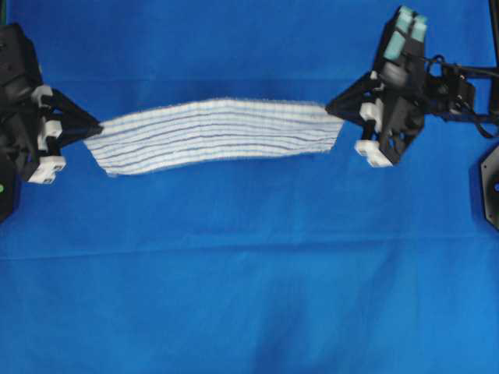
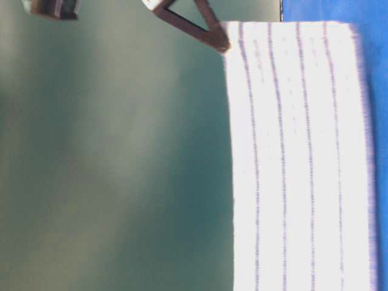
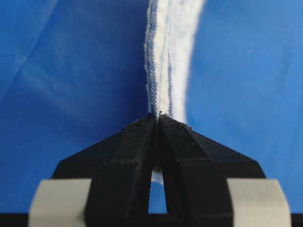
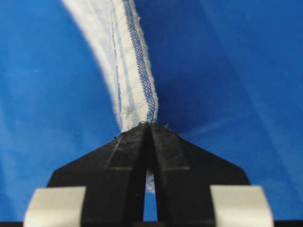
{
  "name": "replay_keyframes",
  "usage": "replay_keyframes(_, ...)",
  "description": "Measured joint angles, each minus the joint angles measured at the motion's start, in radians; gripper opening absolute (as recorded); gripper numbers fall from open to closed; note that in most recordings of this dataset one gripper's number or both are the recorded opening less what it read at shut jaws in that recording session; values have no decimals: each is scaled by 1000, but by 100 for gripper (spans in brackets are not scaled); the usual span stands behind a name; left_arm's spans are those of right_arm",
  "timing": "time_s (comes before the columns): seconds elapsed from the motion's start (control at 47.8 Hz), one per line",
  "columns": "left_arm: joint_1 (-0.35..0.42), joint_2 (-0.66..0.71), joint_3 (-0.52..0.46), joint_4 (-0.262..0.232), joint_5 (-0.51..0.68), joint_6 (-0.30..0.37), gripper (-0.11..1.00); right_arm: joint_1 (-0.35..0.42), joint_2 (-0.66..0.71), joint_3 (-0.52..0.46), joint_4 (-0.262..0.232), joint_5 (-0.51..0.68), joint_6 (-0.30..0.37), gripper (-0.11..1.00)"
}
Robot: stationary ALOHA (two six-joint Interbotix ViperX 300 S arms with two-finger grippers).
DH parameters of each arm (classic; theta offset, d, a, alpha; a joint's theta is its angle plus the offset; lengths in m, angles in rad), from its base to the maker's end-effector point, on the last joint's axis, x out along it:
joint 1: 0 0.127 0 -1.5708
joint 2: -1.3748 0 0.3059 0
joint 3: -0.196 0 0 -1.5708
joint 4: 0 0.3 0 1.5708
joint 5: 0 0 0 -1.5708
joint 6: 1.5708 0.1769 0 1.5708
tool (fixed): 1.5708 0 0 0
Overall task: Fold the blue towel.
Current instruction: 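Swing the left gripper's end down and right, rotating the strip vertical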
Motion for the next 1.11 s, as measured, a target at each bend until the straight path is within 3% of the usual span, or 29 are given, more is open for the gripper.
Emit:
replay_keyframes(0.356,-52,-3,0,2,-26,-23,1,9,2,3,0,-6,0,2)
replay_keyframes(0.69,-212,140,-20,0,-268,-49,1,-87,97,-72,-20,-23,-11,2)
replay_keyframes(0.837,-288,284,-97,0,-345,-49,1,-144,137,-114,-41,-23,-11,2)
replay_keyframes(1.109,-370,529,-318,0,-359,-37,1,-253,199,-190,-66,-23,-15,2)
